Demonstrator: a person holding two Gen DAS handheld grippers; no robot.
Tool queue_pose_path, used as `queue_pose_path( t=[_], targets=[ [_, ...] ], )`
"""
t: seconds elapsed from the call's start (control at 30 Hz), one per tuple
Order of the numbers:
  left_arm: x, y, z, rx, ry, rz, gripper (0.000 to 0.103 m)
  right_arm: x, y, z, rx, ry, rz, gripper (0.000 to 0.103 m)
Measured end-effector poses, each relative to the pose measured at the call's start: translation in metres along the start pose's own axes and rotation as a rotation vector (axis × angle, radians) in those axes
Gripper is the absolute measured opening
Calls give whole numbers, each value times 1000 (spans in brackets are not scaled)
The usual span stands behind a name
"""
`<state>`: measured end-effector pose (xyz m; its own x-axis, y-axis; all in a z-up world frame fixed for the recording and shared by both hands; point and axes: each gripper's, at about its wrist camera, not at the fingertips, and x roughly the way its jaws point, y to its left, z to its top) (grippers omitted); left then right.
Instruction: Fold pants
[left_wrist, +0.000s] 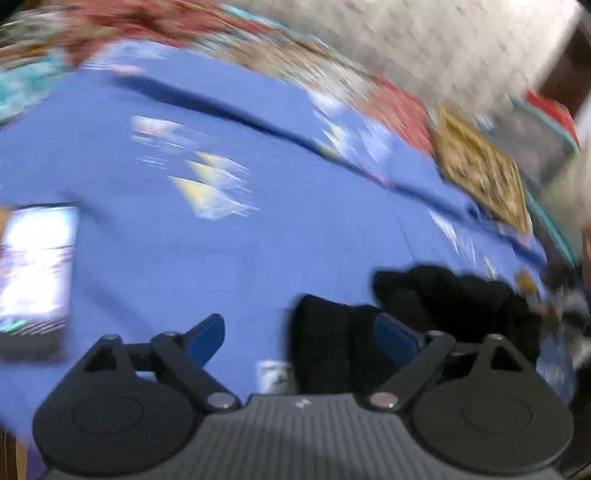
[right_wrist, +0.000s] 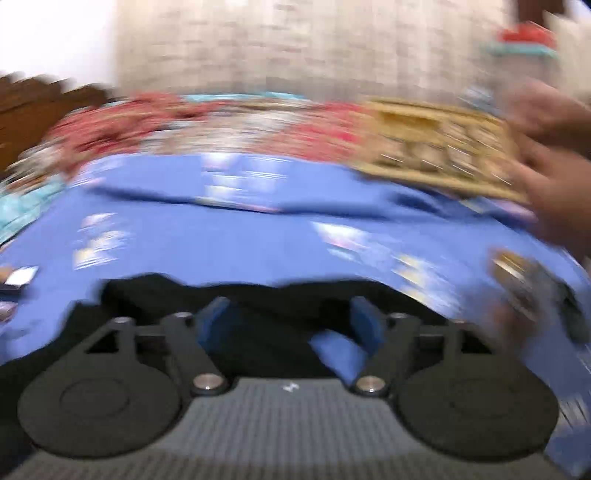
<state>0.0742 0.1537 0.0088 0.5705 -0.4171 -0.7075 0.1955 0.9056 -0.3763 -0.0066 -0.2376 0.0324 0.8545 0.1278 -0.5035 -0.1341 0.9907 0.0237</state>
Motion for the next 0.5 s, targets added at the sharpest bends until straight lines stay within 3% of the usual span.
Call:
queue_pose_path(
  t=[0.03, 0.1, 0.13, 0.17, 0.2, 0.23, 0.27, 0.3, 0.37, 0.5],
  targets=[
    [19, -8, 1, 19, 36, -6, 91, 11, 14, 4, -28, 1, 68, 87],
    [51, -25, -2, 30, 116, -40, 76, 45, 36, 10, -38, 51, 164, 87],
    [64, -34, -6, 36, 163, -55, 46, 60, 44, 10, -37, 88, 192, 87],
    [71, -41, -9, 43, 197, -63, 29, 79, 51, 9, -40, 125, 215, 79],
    [74, -45, -11, 43, 208, -61, 20, 95, 58, 7, -58, 158, 218, 62],
    [70, -47, -9, 45, 193, -64, 12, 112, 64, 7, -97, 199, 192, 5],
    [62, -44, -4, 39, 168, -66, 11, 124, 64, 12, -112, 233, 146, 6],
    [43, -38, 5, 20, 119, -74, 11, 125, 55, 24, -68, 200, 113, 6],
    [5, -20, 23, -25, 19, -99, 11, 104, 24, 62, 62, 76, 113, 6],
    [-76, 20, 48, -86, -226, -2, 11, 52, -26, 133, 137, -200, -93, 6]
  ],
)
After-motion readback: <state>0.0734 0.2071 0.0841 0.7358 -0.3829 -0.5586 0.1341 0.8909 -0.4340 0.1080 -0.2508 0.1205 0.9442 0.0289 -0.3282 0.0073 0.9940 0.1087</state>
